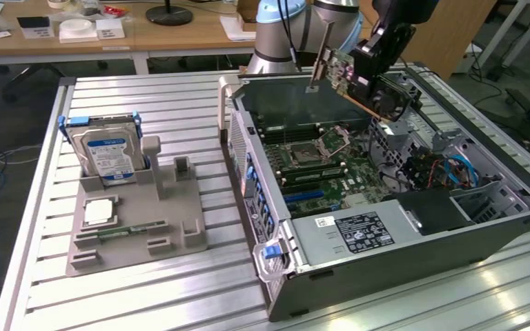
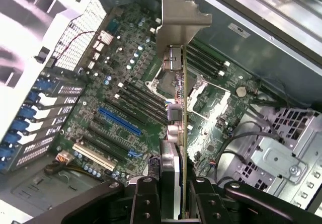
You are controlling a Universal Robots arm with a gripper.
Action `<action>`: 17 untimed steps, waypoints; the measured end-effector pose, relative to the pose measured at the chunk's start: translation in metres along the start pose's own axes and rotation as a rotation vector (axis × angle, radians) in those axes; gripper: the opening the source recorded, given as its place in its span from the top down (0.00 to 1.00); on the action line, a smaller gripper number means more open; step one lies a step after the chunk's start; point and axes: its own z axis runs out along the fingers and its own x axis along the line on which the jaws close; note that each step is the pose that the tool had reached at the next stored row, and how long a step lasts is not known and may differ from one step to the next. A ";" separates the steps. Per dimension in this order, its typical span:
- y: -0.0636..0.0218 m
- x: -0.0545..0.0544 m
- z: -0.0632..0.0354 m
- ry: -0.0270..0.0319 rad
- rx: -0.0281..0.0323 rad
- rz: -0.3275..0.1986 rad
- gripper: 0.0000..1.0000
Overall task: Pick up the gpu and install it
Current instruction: 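Insert the gpu into the slot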
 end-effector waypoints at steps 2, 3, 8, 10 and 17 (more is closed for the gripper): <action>0.0000 0.000 0.0000 0.0008 -0.0005 -0.025 0.72; 0.0000 0.000 0.0000 0.0013 -0.0008 -0.037 0.72; 0.0000 0.000 0.0000 0.0033 -0.0023 -0.100 0.72; 0.0000 0.000 0.0000 0.0041 -0.0029 -0.124 0.72; 0.0000 0.000 0.0000 0.0069 -0.0049 -0.212 0.72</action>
